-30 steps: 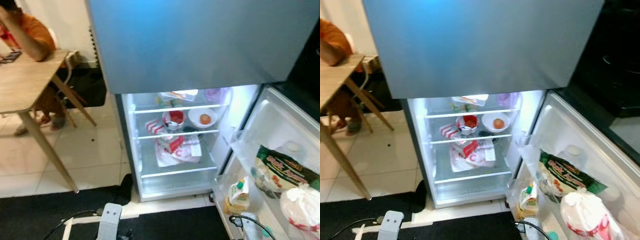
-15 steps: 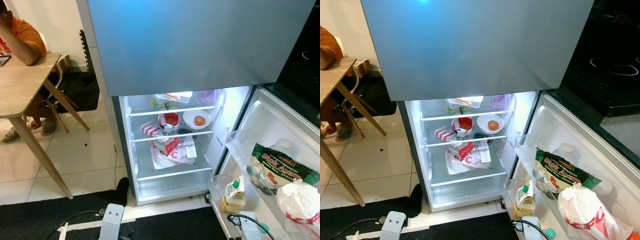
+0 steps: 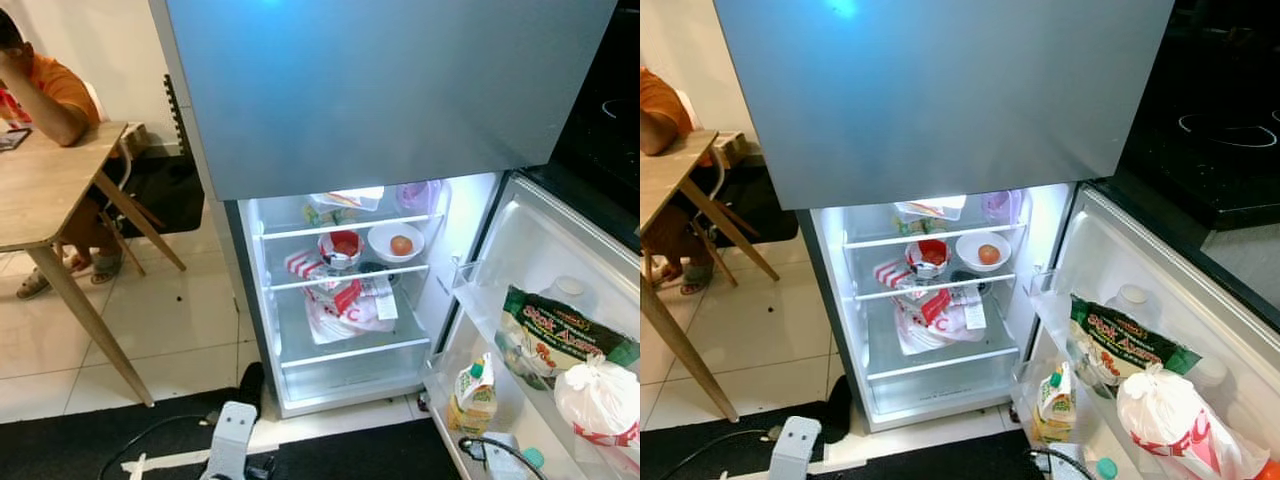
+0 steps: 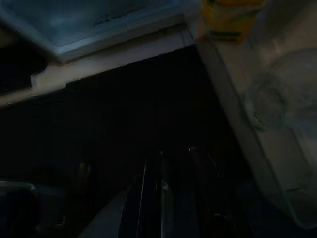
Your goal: Restocking fridge
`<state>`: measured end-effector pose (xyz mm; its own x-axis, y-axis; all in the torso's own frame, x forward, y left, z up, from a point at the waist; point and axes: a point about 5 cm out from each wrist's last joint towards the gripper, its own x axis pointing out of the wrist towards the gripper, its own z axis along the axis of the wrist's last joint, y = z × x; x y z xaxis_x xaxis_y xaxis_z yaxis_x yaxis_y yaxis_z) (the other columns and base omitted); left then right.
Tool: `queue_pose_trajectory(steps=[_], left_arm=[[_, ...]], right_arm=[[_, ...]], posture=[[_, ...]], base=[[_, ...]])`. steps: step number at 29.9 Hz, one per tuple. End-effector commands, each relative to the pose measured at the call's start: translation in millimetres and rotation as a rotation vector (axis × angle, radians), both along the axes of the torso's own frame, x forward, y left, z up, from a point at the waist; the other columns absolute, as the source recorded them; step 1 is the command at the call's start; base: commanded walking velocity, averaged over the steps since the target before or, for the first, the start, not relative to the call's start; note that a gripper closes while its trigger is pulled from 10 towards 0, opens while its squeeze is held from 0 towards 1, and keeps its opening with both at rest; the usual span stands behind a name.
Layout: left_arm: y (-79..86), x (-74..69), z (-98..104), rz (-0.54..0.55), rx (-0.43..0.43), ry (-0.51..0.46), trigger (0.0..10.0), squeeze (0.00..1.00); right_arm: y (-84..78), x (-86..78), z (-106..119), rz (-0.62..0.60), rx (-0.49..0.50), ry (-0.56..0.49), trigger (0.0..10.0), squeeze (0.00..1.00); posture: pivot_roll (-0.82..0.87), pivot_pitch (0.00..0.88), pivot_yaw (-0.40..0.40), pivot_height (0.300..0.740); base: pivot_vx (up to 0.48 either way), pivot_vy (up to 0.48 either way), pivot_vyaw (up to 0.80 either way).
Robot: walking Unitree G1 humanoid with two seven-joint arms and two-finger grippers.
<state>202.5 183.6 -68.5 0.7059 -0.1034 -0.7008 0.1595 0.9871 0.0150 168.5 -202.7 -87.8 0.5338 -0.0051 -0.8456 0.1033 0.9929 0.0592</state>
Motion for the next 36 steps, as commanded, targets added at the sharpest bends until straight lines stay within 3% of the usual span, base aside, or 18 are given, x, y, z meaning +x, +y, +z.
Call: queue_pose_trajectory(steps=[1,18,24,34,36], left_arm=[[-6.0,2.5,0,-0.014,-0.011,0.002,10.0,0.00],[-12.9,7.4,3,-0.069,-0.021,-0.010,10.0,0.00],[-19.3,8.8,4,-0.155,-0.001,-0.015,10.0,0.00],[-18.3,18.3,10,-0.056,-0.102,-0.050,10.0,0.00],[-21.2,15.7,9,-0.097,-0.093,-0.040,10.0,0.00]], right_arm=[[-4.1,-4.3,-1,-0.026,0.000,0.007,10.0,0.00],[-8.4,-15.9,-5,-0.057,-0.016,0.054,10.0,0.00],[-11.6,-13.5,-4,-0.080,-0.015,0.035,10.0,0.00],[-10.9,-12.4,-3,-0.082,-0.005,0.030,10.0,0.00],[-8.2,-13.3,-4,-0.087,0.025,0.034,10.0,0.00]], posture=[[-0.04,0.000,0.031,0.740],[-0.08,0.000,0.063,0.740],[-0.08,0.000,0.066,0.740],[-0.08,0.030,0.071,0.740],[-0.08,0.021,0.057,0.740]], base=[[0.000,0.000,-0.80],[0.000,0.000,-0.80],[0.000,0.000,-0.80],[0.000,0.000,-0.71],[0.000,0.000,0.00]])
